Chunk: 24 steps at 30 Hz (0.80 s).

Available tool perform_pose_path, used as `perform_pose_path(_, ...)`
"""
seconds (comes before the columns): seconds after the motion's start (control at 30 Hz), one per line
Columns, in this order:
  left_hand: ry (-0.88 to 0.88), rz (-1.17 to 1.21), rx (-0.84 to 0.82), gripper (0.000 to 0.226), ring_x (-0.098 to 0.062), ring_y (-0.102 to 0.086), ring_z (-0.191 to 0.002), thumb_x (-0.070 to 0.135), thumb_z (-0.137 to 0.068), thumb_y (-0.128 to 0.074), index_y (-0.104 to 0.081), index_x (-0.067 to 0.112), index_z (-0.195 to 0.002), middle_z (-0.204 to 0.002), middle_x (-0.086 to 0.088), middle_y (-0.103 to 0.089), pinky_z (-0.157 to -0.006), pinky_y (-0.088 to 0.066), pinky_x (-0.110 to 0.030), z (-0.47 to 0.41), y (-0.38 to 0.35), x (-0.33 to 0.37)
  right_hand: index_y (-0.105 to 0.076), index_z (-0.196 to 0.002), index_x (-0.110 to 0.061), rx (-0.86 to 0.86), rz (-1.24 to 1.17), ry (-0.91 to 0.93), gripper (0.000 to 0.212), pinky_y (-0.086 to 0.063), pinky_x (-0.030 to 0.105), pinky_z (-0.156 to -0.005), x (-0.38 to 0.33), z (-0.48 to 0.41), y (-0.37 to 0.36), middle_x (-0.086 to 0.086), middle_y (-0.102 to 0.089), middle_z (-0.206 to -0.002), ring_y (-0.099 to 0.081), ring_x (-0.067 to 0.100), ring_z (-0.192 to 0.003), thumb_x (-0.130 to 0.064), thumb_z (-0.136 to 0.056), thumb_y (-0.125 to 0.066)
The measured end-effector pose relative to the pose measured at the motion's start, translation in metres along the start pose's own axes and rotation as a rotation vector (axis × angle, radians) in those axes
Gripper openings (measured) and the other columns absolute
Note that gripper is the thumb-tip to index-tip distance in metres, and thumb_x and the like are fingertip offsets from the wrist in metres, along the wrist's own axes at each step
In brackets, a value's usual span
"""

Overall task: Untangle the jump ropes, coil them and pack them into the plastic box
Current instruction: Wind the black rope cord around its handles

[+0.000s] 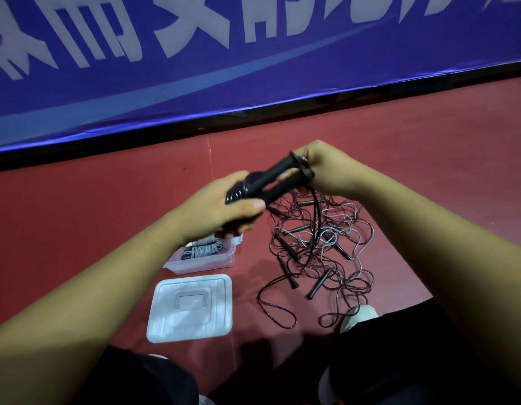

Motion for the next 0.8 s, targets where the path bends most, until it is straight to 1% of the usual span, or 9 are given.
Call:
perform_pose_path(0.07, -0.017, 0.221, 0.073, 0.035, -0.024, -0.042, -0.052, 0.036, -0.083, -0.065, -0.050, 0.022, -0.112, -0.064, -0.011, -0.051, -0.043, -0.025, -0.028, -0.001, 0.011, 0.001, -0.071, -0.084, -0.014, -0.038, -0.109, -0.063, 0.018, -0.038, 0.013, -0.046, 0.006, 0.003, -0.002, 0.000, -0.059, -0.057, -0.050, 0.007, -0.048, -0.005, -0.095, -0.060)
perform_pose_path(0.17, -0.068, 0.345, 0.147, 0.050, -0.021, -0.045, -0.054, 0.026, -0.092, -0.054, -0.040, 0.034, -0.140, -0.074, -0.016, -0.051, -0.043, -0.026, -0.023, -0.001, 0.020, 0.007, -0.072, -0.102, -0.012, -0.132, -0.167, -0.089, 0.020, -0.044, 0.020, -0.056, 0.011, 0.004, -0.013, 0.003, -0.054, -0.061, -0.051, 0.019, -0.060, -0.016, -0.100, -0.053)
perform_pose_path(0.2, -0.076, 0.369, 0.148, 0.053, -0.021, -0.045, -0.055, 0.025, -0.093, -0.051, -0.038, 0.037, -0.143, -0.077, -0.017, -0.050, -0.043, -0.027, -0.022, 0.000, 0.020, 0.009, -0.071, -0.105, -0.010, -0.154, -0.168, -0.096, 0.022, -0.044, 0.023, -0.057, 0.012, 0.004, -0.018, 0.002, -0.053, -0.061, -0.049, 0.020, -0.060, -0.017, -0.102, -0.051)
perform_pose_path(0.27, -0.061, 0.408, 0.166, 0.048, -0.020, -0.045, -0.050, 0.025, -0.093, -0.048, -0.041, 0.034, -0.139, -0.068, -0.013, -0.051, -0.042, -0.024, -0.022, -0.001, 0.020, 0.008, -0.070, -0.105, -0.010, -0.164, -0.147, -0.109, 0.025, -0.040, 0.026, -0.055, 0.013, 0.005, -0.023, 0.002, -0.051, -0.060, -0.046, 0.017, -0.055, -0.021, -0.103, -0.048)
perform_pose_path(0.37, -0.003, 0.437, 0.225, 0.030, -0.017, -0.039, -0.047, 0.029, -0.092, -0.048, -0.045, 0.019, -0.120, -0.059, -0.012, -0.047, -0.044, -0.014, -0.027, -0.001, 0.029, 0.001, -0.070, -0.098, -0.010, -0.126, -0.136, -0.111, 0.028, -0.036, 0.025, -0.052, 0.008, 0.008, -0.019, -0.001, -0.050, -0.057, -0.040, 0.012, -0.049, -0.030, -0.102, -0.051)
perform_pose_path(0.5, 0.060, 0.442, 0.316, 0.021, -0.015, -0.037, -0.048, 0.027, -0.088, -0.050, -0.043, 0.020, -0.106, -0.057, -0.014, -0.047, -0.046, -0.011, -0.028, 0.001, 0.042, -0.007, -0.068, -0.090, -0.016, -0.118, -0.003, -0.088, 0.016, -0.039, 0.019, -0.049, -0.002, 0.014, -0.009, -0.003, -0.052, -0.059, -0.046, 0.012, -0.053, -0.031, -0.094, -0.064)
perform_pose_path(0.57, 0.085, 0.364, 0.387, 0.018, -0.016, -0.038, -0.046, 0.022, -0.091, -0.053, -0.042, 0.018, -0.104, -0.056, -0.011, -0.049, -0.043, -0.015, -0.024, 0.001, 0.050, -0.012, -0.068, -0.090, -0.019, -0.120, 0.041, -0.091, 0.011, -0.040, 0.015, -0.049, -0.001, 0.016, -0.007, -0.008, -0.054, -0.057, -0.049, 0.007, -0.050, -0.028, -0.095, -0.064)
perform_pose_path(0.63, 0.096, 0.262, 0.453, 0.016, -0.018, -0.041, -0.046, 0.017, -0.096, -0.057, -0.041, 0.017, -0.101, -0.059, -0.009, -0.053, -0.040, -0.025, -0.021, 0.000, 0.057, -0.016, -0.068, -0.089, -0.020, -0.118, 0.055, -0.108, 0.012, -0.039, 0.016, -0.049, 0.000, 0.018, -0.007, -0.009, -0.051, -0.053, -0.045, 0.005, -0.048, -0.029, -0.095, -0.064)
perform_pose_path(0.8, 0.164, 0.015, 0.625, 0.029, -0.017, -0.047, -0.045, 0.015, -0.089, -0.069, -0.041, 0.022, -0.094, -0.064, -0.007, -0.058, -0.042, -0.036, -0.024, 0.003, 0.082, -0.030, -0.072, -0.097, -0.015, -0.097, 0.098, -0.054, 0.011, -0.031, 0.008, -0.045, -0.016, 0.020, -0.010, -0.014, -0.050, -0.050, -0.040, 0.001, -0.043, -0.024, -0.094, -0.066)
Point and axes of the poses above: each hand's wrist, its own z-axis away from the middle knuckle, its own y-axis out of the back of the hand, x = y × z, the point moved 8 cm from there along -z, towards the middle knuckle
